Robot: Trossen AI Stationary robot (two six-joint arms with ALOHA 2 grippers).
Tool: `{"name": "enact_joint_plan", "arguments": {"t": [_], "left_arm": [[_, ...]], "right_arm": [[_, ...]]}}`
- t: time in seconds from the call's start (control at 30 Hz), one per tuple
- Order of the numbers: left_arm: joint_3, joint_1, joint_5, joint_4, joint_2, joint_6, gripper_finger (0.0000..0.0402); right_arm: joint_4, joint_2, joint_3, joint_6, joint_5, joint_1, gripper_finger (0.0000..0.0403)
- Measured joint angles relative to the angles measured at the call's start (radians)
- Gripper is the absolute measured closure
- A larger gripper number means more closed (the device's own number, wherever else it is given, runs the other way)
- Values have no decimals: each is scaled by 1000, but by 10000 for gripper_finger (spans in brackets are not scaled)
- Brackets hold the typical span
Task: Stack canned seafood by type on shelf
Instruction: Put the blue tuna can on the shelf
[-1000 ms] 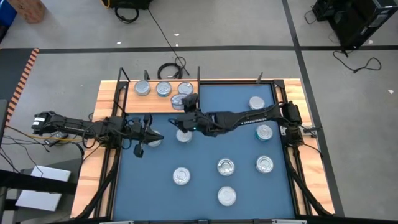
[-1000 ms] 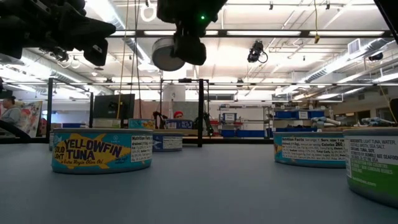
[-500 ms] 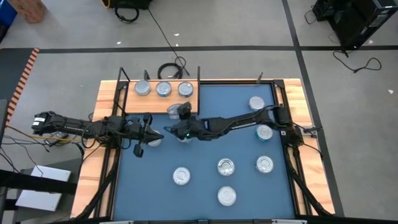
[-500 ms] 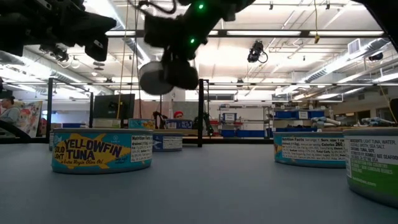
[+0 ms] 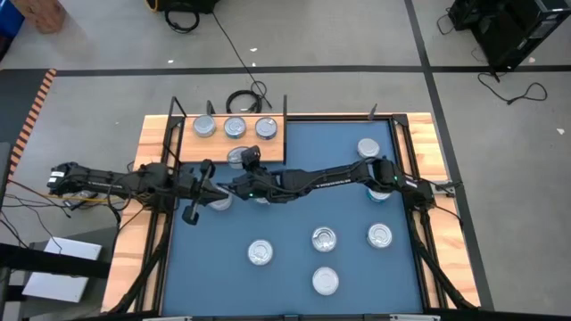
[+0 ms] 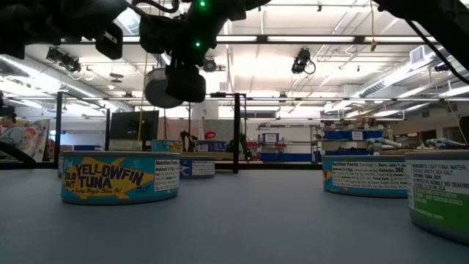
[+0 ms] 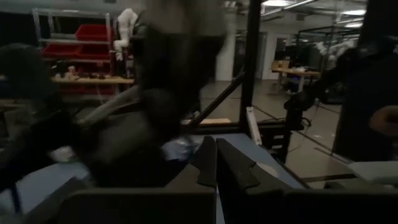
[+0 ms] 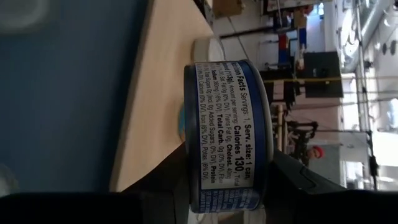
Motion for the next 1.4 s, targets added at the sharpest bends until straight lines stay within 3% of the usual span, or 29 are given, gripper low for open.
{"name": "enact_joint_plan", "arguments": {"t": [0.3, 0.9, 1.4], "left_arm": [[0, 0, 8, -30, -64, 1, 398], [0, 0, -1, -5, -64, 26, 398], [0, 0, -1, 15, -64, 27, 398]], "right_arm": [[-42, 0, -19, 29, 38, -35, 259], [-82, 0, -22, 72, 22, -102, 259], [-145, 0, -84, 320, -23, -116, 259]]}}
